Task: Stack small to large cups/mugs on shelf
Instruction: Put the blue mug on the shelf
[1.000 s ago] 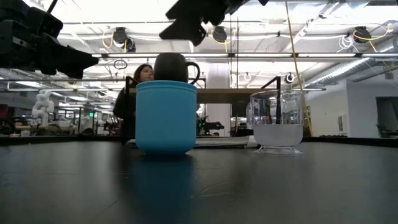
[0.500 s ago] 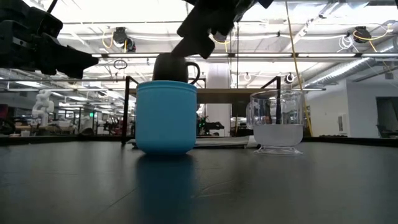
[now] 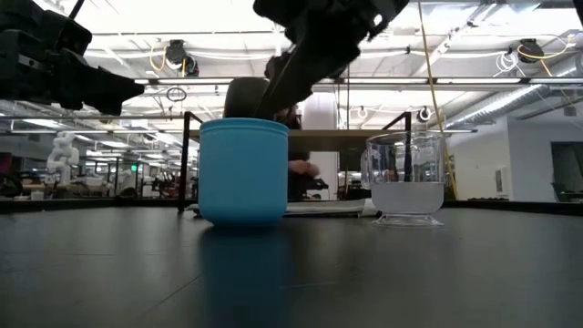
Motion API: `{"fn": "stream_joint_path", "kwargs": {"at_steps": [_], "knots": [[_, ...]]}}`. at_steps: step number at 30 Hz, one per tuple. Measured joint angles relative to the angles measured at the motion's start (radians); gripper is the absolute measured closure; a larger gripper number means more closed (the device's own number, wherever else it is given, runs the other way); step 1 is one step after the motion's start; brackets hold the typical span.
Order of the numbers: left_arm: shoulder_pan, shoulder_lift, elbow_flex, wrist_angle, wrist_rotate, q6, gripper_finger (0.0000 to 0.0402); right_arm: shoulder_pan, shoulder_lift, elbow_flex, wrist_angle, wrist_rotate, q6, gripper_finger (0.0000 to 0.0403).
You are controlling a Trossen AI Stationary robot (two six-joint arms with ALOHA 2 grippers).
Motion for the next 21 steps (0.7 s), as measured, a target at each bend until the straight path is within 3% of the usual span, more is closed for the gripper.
{"fn": "stream_joint_path", "kwargs": {"at_steps": [21], "knots": [[0.000, 0.000, 0.000, 0.000, 0.000, 0.000, 0.0293, 0.003, 0.033, 0.001, 0.031, -0.005, -0.044, 0.0163]]}}
